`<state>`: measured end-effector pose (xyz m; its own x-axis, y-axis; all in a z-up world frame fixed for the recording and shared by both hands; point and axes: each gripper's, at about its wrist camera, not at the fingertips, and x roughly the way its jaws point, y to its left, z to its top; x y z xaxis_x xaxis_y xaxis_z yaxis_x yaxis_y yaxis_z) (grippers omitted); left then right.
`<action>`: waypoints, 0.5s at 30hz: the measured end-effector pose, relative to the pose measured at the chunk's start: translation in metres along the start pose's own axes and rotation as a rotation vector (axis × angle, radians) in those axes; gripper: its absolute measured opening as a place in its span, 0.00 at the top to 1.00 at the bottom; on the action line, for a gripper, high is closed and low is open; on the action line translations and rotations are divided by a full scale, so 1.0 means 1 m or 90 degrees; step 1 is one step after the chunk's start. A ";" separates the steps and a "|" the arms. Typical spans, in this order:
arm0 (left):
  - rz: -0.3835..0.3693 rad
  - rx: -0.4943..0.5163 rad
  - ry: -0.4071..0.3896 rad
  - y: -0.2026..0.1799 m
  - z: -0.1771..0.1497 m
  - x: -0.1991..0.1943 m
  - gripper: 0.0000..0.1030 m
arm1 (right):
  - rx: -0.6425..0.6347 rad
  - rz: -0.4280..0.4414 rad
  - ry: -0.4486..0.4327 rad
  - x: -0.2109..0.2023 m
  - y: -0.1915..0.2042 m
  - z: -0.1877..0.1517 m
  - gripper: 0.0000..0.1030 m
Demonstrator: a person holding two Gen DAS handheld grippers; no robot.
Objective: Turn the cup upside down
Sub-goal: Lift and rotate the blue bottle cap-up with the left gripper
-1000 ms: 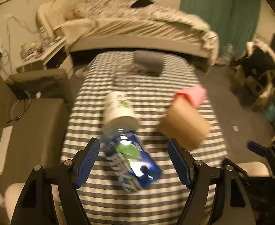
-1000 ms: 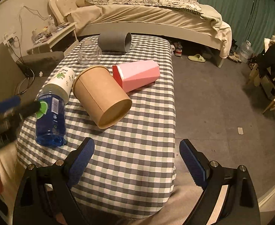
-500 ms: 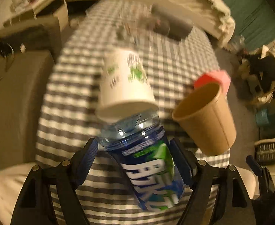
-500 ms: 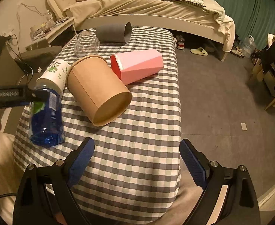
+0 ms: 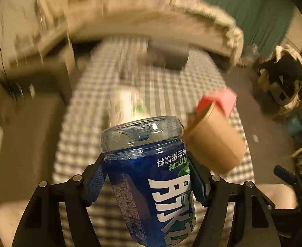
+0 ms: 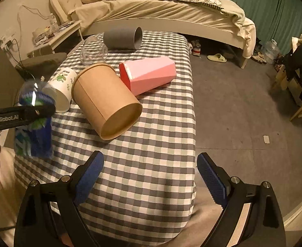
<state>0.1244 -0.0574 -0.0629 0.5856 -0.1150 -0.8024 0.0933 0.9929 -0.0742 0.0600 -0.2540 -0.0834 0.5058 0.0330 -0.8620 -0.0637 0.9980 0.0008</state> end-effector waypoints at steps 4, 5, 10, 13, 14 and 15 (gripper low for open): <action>0.045 0.051 -0.166 -0.009 -0.018 -0.007 0.29 | 0.000 -0.005 -0.001 -0.001 0.001 -0.001 0.10; 0.051 0.074 -0.177 -0.014 -0.026 0.002 0.29 | -0.001 -0.006 0.000 0.000 0.002 -0.001 0.10; 0.039 0.125 -0.138 -0.027 -0.054 0.031 0.30 | -0.007 -0.017 -0.002 -0.003 0.004 0.000 0.10; 0.007 0.102 -0.101 -0.022 -0.068 0.032 0.34 | -0.007 -0.020 -0.005 -0.005 0.005 0.001 0.10; 0.004 0.099 -0.097 -0.020 -0.071 0.031 0.34 | -0.007 -0.020 -0.006 -0.005 0.005 0.001 0.10; -0.006 0.098 -0.087 -0.018 -0.072 0.031 0.34 | -0.009 -0.020 -0.007 -0.006 0.006 0.001 0.10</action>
<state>0.0826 -0.0767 -0.1290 0.6874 -0.1376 -0.7132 0.2145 0.9766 0.0182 0.0580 -0.2481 -0.0778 0.5167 0.0026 -0.8561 -0.0599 0.9977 -0.0332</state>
